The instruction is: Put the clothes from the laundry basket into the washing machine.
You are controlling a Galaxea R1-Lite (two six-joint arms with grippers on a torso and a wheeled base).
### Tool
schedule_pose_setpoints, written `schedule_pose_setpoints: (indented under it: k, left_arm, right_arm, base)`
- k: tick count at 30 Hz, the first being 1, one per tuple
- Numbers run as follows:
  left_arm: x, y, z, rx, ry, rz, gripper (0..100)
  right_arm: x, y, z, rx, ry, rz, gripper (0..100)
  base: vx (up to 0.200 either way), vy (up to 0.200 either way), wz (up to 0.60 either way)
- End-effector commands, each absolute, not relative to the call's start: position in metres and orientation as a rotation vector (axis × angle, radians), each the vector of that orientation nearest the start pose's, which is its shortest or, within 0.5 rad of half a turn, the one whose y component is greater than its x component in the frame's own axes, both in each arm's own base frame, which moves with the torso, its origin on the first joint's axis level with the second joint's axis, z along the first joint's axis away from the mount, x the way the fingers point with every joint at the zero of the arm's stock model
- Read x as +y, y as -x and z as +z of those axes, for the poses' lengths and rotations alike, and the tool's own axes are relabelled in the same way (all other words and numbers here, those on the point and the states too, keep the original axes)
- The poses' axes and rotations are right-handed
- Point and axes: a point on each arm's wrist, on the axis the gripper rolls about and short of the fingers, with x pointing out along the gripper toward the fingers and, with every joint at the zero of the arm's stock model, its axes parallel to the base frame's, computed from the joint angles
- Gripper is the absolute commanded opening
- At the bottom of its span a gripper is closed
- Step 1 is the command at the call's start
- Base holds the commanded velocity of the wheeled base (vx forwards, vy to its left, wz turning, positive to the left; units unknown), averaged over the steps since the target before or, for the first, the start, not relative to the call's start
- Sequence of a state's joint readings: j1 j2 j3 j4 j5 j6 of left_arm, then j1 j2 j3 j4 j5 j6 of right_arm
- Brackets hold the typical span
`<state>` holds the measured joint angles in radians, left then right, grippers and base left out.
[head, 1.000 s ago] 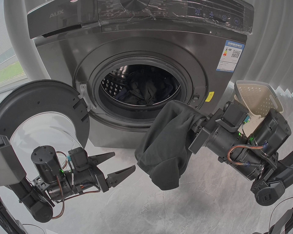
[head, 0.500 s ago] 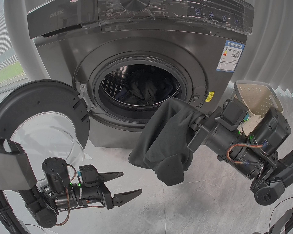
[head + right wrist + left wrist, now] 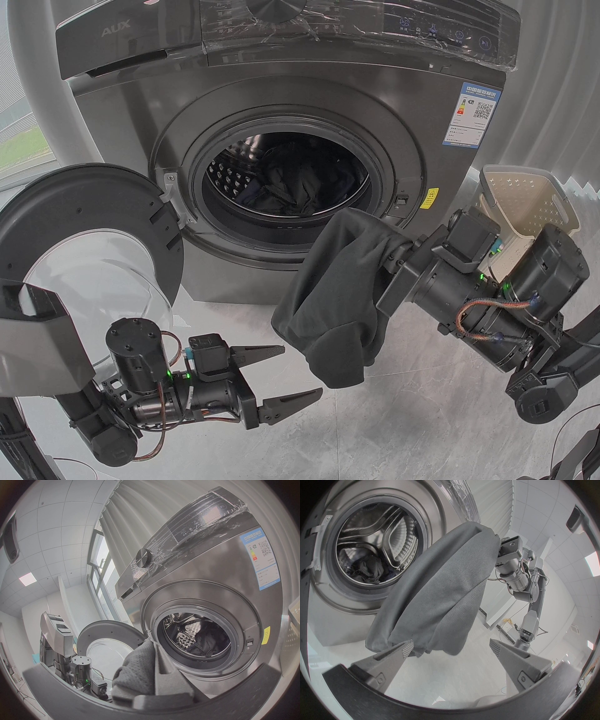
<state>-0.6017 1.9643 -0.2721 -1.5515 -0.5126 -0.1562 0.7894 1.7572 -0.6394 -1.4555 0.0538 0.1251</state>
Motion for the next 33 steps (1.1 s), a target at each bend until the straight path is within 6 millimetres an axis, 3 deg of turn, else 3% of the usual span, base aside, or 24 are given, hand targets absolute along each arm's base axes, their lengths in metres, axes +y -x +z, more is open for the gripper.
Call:
schedule_pose_setpoints:
  k: [1, 3, 7, 15, 16, 21, 29, 33]
  left_arm:
    - [-0.173, -0.229, 0.072, 0.224, 0.116, -1.107, 100]
    - [-0.173, -0.229, 0.072, 0.224, 0.116, -1.107, 100]
    - [-0.188, -0.251, 0.056, 0.205, 0.081, -1.099, 100]
    - [-0.203, -0.268, 0.053, 0.161, 0.081, -1.088, 100]
    - [-0.203, -0.268, 0.053, 0.161, 0.081, -1.088, 0]
    - [-0.213, -0.277, 0.054, 0.124, 0.083, -1.061, 0]
    - [-0.214, -0.271, 0.066, 0.093, 0.087, -1.072, 0]
    - [-0.197, -0.249, 0.095, 0.043, 0.089, -1.079, 0]
  right_arm:
    - [0.214, -0.210, 0.202, -0.264, -0.240, 0.856, 0]
    - [0.214, -0.210, 0.202, -0.264, -0.240, 0.856, 0]
    - [0.214, -0.210, 0.203, -0.267, -0.241, 0.857, 0]
    - [0.215, -0.209, 0.203, -0.268, -0.242, 0.860, 0]
    - [0.215, -0.209, 0.203, -0.268, -0.242, 0.860, 0]
    - [0.217, -0.207, 0.202, -0.264, -0.246, 0.870, 0]
    - [0.217, -0.208, 0.202, -0.263, -0.245, 0.867, 0]
    - [0.213, -0.211, 0.201, -0.261, -0.243, 0.852, 0]
  base:
    - [0.000, 0.000, 0.00]
    - [0.000, 0.000, 0.00]
    - [0.000, 0.000, 0.00]
    - [0.000, 0.000, 0.00]
    - [0.000, 0.000, 0.00]
    - [0.000, 0.000, 0.00]
    - [0.000, 0.000, 0.00]
    - [0.000, 0.000, 0.00]
